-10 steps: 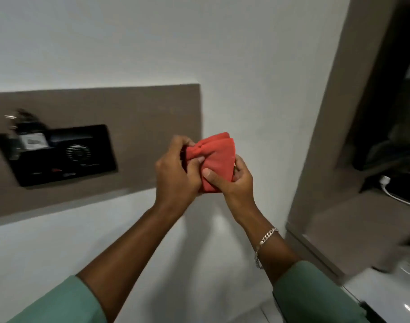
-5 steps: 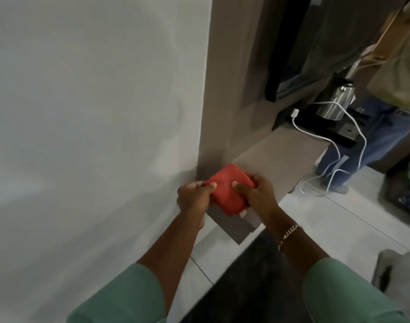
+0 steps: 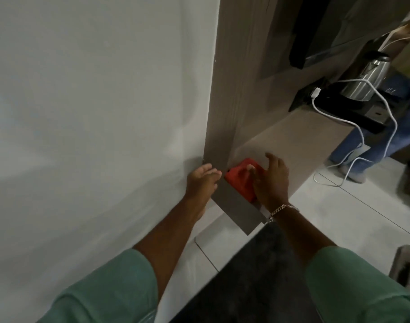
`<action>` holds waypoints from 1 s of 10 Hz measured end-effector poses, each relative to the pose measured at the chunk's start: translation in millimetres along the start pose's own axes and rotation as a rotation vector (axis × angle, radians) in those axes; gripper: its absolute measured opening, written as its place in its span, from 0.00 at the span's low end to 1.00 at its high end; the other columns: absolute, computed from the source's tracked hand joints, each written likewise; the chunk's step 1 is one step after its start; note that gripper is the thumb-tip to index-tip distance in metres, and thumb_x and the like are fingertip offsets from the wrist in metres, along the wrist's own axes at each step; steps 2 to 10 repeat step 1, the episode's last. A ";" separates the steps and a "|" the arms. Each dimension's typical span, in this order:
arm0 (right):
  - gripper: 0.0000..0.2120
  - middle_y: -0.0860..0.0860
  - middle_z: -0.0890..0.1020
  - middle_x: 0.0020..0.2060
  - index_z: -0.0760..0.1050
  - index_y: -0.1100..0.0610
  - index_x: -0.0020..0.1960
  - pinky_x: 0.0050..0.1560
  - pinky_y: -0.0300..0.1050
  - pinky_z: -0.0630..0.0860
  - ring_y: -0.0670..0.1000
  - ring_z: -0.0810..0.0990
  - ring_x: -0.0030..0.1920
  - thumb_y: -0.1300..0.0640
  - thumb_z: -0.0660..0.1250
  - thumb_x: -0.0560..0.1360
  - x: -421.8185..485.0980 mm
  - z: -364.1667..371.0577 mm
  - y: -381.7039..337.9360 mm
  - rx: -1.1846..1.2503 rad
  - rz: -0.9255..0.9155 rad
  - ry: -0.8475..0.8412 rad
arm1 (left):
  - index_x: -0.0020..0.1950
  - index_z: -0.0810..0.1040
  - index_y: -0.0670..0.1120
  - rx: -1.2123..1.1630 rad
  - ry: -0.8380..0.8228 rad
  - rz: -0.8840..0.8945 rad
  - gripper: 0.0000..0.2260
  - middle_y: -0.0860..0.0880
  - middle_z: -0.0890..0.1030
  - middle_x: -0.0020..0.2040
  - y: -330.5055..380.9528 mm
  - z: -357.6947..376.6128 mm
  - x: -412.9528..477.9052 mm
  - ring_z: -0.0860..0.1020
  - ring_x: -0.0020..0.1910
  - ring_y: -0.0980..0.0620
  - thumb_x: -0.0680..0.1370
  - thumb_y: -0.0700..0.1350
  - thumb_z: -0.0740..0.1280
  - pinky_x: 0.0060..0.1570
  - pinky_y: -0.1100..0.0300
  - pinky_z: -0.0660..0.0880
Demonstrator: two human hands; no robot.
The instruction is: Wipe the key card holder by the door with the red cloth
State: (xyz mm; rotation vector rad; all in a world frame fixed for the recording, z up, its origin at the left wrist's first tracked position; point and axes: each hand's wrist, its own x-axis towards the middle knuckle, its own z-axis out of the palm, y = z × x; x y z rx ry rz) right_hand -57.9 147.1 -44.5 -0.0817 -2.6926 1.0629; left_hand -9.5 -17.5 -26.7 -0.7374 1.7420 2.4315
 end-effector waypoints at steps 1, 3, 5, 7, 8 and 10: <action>0.27 0.59 0.72 0.71 0.68 0.58 0.71 0.70 0.59 0.69 0.61 0.70 0.70 0.46 0.68 0.78 -19.1 -9.4 -23.8 -0.125 -0.231 0.018 | 0.70 0.73 0.41 0.146 0.083 0.143 0.20 0.43 0.80 0.66 25.2 -10.9 -12.2 0.78 0.63 0.46 0.78 0.40 0.67 0.67 0.54 0.73; 0.27 0.59 0.72 0.71 0.68 0.58 0.71 0.70 0.59 0.69 0.61 0.70 0.70 0.46 0.68 0.78 -19.1 -9.4 -23.8 -0.125 -0.231 0.018 | 0.70 0.73 0.41 0.146 0.083 0.143 0.20 0.43 0.80 0.66 25.2 -10.9 -12.2 0.78 0.63 0.46 0.78 0.40 0.67 0.67 0.54 0.73; 0.27 0.59 0.72 0.71 0.68 0.58 0.71 0.70 0.59 0.69 0.61 0.70 0.70 0.46 0.68 0.78 -19.1 -9.4 -23.8 -0.125 -0.231 0.018 | 0.70 0.73 0.41 0.146 0.083 0.143 0.20 0.43 0.80 0.66 25.2 -10.9 -12.2 0.78 0.63 0.46 0.78 0.40 0.67 0.67 0.54 0.73; 0.27 0.59 0.72 0.71 0.68 0.58 0.71 0.70 0.59 0.69 0.61 0.70 0.70 0.46 0.68 0.78 -19.1 -9.4 -23.8 -0.125 -0.231 0.018 | 0.70 0.73 0.41 0.146 0.083 0.143 0.20 0.43 0.80 0.66 25.2 -10.9 -12.2 0.78 0.63 0.46 0.78 0.40 0.67 0.67 0.54 0.73; 0.27 0.59 0.72 0.71 0.68 0.58 0.71 0.70 0.59 0.69 0.61 0.70 0.70 0.46 0.68 0.78 -19.1 -9.4 -23.8 -0.125 -0.231 0.018 | 0.70 0.73 0.41 0.146 0.083 0.143 0.20 0.43 0.80 0.66 25.2 -10.9 -12.2 0.78 0.63 0.46 0.78 0.40 0.67 0.67 0.54 0.73; 0.27 0.59 0.72 0.71 0.68 0.58 0.71 0.70 0.59 0.69 0.61 0.70 0.70 0.46 0.68 0.78 -19.1 -9.4 -23.8 -0.125 -0.231 0.018 | 0.70 0.73 0.41 0.146 0.083 0.143 0.20 0.43 0.80 0.66 25.2 -10.9 -12.2 0.78 0.63 0.46 0.78 0.40 0.67 0.67 0.54 0.73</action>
